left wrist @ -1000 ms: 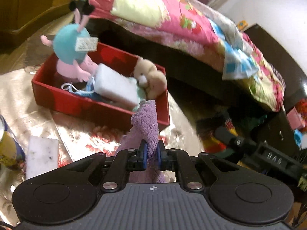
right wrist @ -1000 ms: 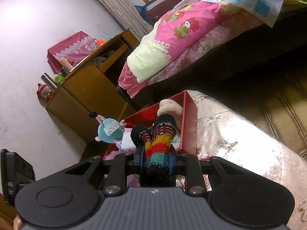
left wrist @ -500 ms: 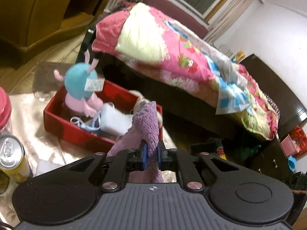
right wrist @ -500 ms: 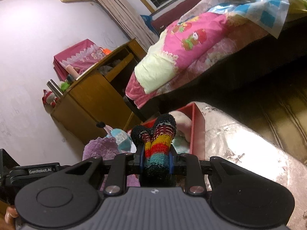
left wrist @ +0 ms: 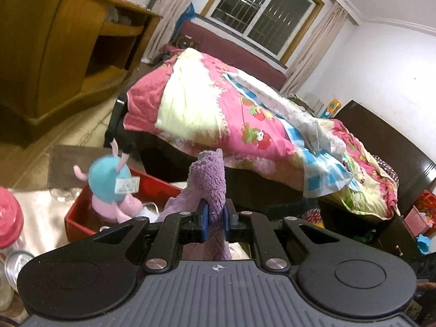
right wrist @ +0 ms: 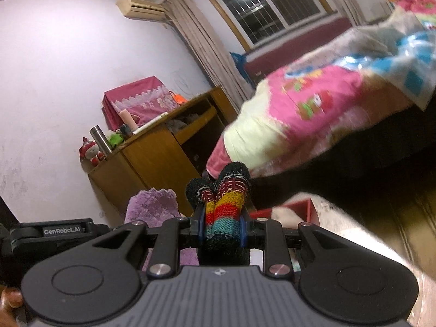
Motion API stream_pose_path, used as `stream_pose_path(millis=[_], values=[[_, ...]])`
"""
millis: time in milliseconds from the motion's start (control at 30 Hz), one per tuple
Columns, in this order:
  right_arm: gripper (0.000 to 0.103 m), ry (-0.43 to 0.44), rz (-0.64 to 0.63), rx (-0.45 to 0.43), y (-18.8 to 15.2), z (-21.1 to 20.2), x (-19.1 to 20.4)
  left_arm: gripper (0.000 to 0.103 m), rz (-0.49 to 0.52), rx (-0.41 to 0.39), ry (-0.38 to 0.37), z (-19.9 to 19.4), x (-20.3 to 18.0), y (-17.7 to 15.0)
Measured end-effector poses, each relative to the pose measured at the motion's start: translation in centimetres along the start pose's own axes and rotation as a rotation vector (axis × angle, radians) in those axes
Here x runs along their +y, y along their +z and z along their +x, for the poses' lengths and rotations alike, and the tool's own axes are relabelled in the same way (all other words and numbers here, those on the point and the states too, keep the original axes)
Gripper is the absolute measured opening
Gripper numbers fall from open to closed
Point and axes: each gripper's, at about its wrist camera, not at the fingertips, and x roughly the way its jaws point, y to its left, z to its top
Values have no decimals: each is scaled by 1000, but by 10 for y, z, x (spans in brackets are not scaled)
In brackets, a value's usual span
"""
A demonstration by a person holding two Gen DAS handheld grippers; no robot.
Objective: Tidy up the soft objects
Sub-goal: 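Lift the purple cloth and striped sock up with both tools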
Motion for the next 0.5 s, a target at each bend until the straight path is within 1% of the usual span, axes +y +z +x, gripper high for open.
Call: stream_pose_path(millis=[167,300,500], values=[[0,-6,-65,-39,8,9,13,8,22,-21,24,6,-2,8],[0,0,-85,-38,12,22,16,8,46,-35,38,16,-6,15],[0,-16,-127,-52,20,39,20,9,72,-53,52,35,-8,26]])
